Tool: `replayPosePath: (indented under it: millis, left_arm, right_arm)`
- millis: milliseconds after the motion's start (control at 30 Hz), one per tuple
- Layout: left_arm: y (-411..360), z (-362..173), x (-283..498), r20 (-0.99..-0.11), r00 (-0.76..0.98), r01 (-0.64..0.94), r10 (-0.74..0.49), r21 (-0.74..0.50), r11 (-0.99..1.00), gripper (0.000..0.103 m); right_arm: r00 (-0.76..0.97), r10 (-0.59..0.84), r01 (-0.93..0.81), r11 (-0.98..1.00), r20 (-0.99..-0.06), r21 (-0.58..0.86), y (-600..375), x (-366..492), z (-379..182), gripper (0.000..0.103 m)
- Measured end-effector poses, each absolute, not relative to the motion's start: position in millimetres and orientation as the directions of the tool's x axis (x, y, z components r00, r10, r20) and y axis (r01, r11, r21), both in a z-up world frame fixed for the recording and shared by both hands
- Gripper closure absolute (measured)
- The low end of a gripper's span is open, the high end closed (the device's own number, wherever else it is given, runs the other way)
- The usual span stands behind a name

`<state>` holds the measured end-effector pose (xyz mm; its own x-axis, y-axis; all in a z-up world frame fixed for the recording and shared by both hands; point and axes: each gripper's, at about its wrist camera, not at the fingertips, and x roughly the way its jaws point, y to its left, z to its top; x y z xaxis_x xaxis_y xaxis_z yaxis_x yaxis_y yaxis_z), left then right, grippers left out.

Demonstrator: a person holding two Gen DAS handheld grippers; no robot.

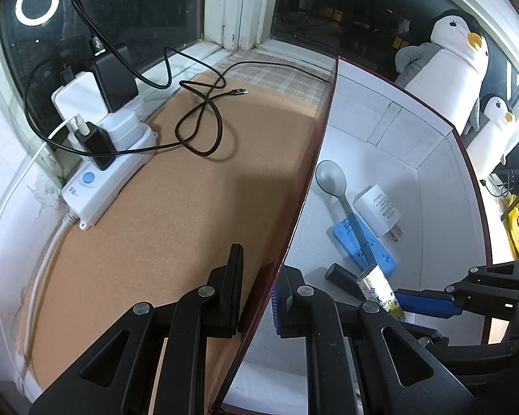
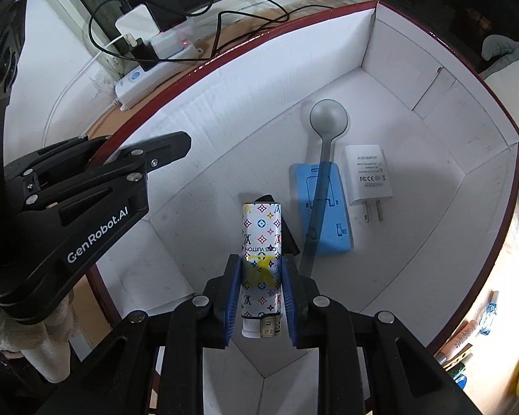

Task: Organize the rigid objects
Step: 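Release the lighter into the box with the right gripper, then move the right gripper back over the blue round lid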

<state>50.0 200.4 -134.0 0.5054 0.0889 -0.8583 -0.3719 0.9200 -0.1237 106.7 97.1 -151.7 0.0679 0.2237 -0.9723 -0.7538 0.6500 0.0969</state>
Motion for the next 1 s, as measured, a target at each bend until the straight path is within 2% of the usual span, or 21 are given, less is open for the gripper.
replayPosePath:
  millis: [167,267,400,767,833,1000]
  left_arm:
    - [200.5,-134.2,50.4,-0.858,0.506,-0.373,0.087,-0.126,0.919,0.09]
    - [200.6,-134.8,51.0,-0.859,0.505,-0.374,0.086,-0.128,0.918,0.09]
    - [200.2,-134.6,51.3,-0.86,0.503,-0.374,0.087,-0.126,0.919,0.09]
    - [198.4,-131.2,47.3,-0.865,0.491,-0.371,0.097,-0.107,0.922,0.09]
    - [197.9,-130.0,46.1,-0.865,0.491,-0.371,0.101,-0.103,0.923,0.09]
    - [196.7,-127.6,44.8,-0.866,0.487,-0.372,0.11,-0.091,0.924,0.09]
  right_arm:
    - [0.07,0.224,-0.753,0.651,-0.972,0.096,100.0,105.4,-152.4,0.081]
    - [0.078,0.23,-0.743,0.662,-0.97,0.097,97.9,105.9,-150.4,0.075]
    - [0.082,0.259,-0.727,0.676,-0.962,0.12,89.9,105.8,-142.4,0.074]
    - [0.165,0.42,-0.647,0.729,-0.892,0.223,33.2,102.1,-78.2,0.072]
    - [0.202,0.431,-0.624,0.749,-0.88,0.224,15.3,103.6,-65.5,0.067]
    - [0.279,0.424,-0.551,0.805,-0.861,0.218,-46.6,109.8,-47.2,0.066]
